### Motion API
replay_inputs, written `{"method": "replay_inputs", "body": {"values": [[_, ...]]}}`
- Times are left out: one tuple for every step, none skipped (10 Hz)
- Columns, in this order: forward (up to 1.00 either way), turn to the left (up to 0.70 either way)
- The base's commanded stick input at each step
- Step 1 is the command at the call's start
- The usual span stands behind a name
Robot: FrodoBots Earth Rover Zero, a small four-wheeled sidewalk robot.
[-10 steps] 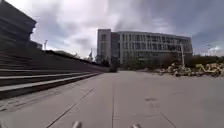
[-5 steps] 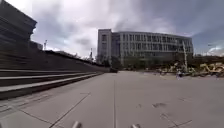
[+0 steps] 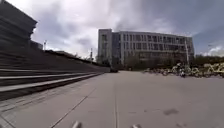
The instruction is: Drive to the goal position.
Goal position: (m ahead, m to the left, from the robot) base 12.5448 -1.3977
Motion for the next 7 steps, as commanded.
{"method": "replay_inputs", "body": {"values": [[0.7,0.0],[0.7,0.0],[0.7,0.0],[0.7,0.0],[0.7,0.0],[0.7,0.0],[0.7,0.0]]}}
